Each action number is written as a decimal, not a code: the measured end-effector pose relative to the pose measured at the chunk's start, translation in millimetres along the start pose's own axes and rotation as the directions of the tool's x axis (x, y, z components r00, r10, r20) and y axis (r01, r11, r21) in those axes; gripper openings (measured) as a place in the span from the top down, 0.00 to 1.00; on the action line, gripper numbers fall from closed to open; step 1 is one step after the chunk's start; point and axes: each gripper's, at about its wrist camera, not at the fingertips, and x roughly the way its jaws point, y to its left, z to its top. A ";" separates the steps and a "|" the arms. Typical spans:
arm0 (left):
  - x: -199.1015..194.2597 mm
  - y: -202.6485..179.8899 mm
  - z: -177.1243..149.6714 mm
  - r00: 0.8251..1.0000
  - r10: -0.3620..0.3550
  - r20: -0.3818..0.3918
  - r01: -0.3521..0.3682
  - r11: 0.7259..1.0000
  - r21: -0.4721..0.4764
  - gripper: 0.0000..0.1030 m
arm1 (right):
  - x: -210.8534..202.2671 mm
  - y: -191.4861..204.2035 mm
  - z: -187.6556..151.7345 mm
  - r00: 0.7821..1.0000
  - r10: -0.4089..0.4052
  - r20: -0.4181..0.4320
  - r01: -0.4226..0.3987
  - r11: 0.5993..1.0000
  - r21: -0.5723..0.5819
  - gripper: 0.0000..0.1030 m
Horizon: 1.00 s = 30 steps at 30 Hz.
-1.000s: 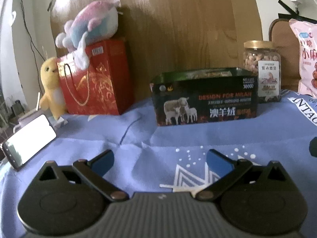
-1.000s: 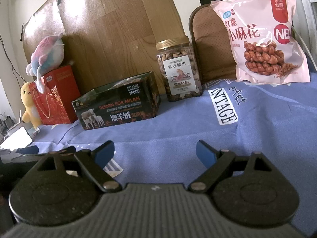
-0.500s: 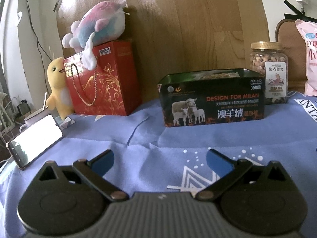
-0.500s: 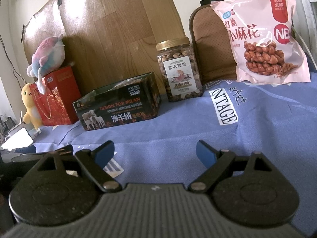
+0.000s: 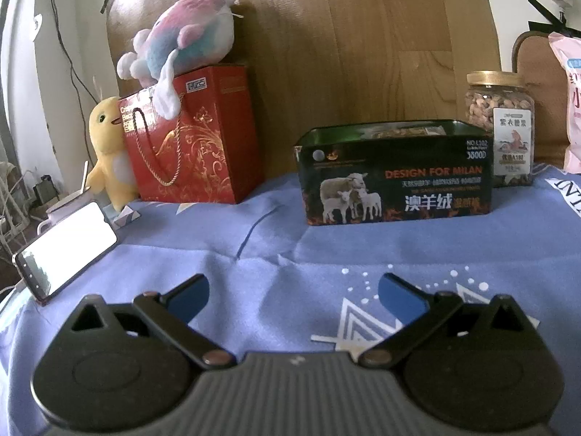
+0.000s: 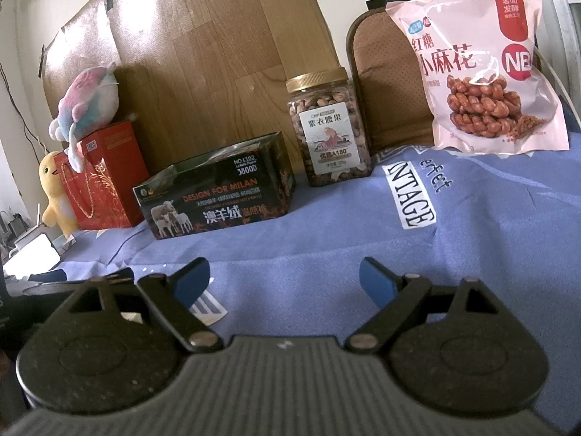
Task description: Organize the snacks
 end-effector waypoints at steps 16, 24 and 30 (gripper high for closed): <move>10.5 3.8 -0.7 0.997 -0.044 -0.071 0.043 0.999 -0.020 0.00 | -0.2 0.5 0.2 1.000 0.013 -0.001 -0.013 1.000 -0.004 0.11; 12.1 2.5 -1.1 0.995 -0.064 -0.079 0.063 0.998 -0.013 0.00 | -1.9 1.7 0.0 1.000 0.021 0.000 -0.021 1.000 -0.008 0.11; 11.8 2.3 -0.9 0.994 -0.069 -0.082 0.069 0.998 -0.010 0.00 | -2.0 2.0 -0.1 1.000 0.022 -0.001 -0.022 1.000 -0.007 0.11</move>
